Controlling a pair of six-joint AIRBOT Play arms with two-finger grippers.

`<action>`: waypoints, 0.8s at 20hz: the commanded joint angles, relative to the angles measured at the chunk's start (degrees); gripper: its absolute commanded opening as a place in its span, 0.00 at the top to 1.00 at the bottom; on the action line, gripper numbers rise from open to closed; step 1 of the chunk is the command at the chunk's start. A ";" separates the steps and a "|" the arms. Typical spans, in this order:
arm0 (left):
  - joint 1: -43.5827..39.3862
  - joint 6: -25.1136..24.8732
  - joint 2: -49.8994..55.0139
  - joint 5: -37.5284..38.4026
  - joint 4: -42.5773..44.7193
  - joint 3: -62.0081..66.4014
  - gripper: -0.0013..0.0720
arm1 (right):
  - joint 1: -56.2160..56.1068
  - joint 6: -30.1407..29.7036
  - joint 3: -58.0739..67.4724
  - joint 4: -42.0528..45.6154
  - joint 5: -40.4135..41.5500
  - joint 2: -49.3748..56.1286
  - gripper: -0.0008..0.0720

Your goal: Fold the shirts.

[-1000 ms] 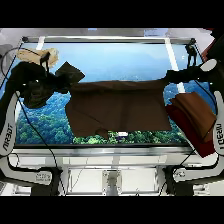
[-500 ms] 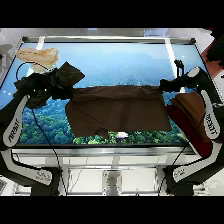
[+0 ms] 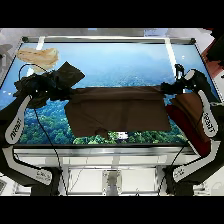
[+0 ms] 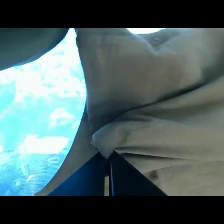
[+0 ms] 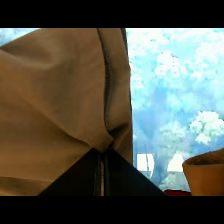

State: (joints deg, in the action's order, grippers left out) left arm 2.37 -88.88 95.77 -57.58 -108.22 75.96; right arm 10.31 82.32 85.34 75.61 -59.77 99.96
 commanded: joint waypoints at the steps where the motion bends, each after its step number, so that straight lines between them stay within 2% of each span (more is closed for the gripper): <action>1: -0.02 0.55 0.09 -1.64 0.26 -0.02 0.97 | 0.00 0.83 -0.02 1.92 0.11 0.09 0.96; 4: -0.02 0.46 0.09 -3.76 0.09 -0.02 0.96 | 0.00 0.76 -0.02 0.61 -1.09 0.35 0.92; 5: 0.00 0.42 0.07 -4.37 -0.22 -0.02 0.79 | 0.00 0.63 -0.02 0.52 -2.27 0.59 0.69; 6: 0.02 0.42 0.07 -5.20 -0.72 0.02 0.37 | 0.02 0.59 -0.02 0.55 -3.91 0.74 0.47; 7: 0.11 0.42 0.04 -6.32 -1.81 0.17 0.11 | 0.02 0.59 0.00 1.01 -5.73 0.74 0.46; 10: 0.13 0.22 -2.58 -8.98 -2.40 1.14 0.12 | 0.17 0.61 0.07 6.40 -10.27 -1.31 0.46; 12: 0.13 -3.43 -8.22 -10.97 -2.27 1.03 0.12 | 0.37 0.61 0.04 12.09 -10.56 -5.55 0.46; 14: 0.13 -5.38 -15.37 -13.05 -1.42 -1.49 0.13 | 1.57 -0.39 0.02 13.35 -11.56 -9.79 0.46; 16: 0.13 -4.42 -23.37 -13.40 -0.46 -9.22 0.13 | 3.89 -2.32 -0.02 12.13 -14.53 -12.46 0.46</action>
State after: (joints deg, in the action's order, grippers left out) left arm 2.48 -92.29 81.14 -68.90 -109.62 72.58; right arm 12.19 82.02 85.34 85.93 -70.67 91.66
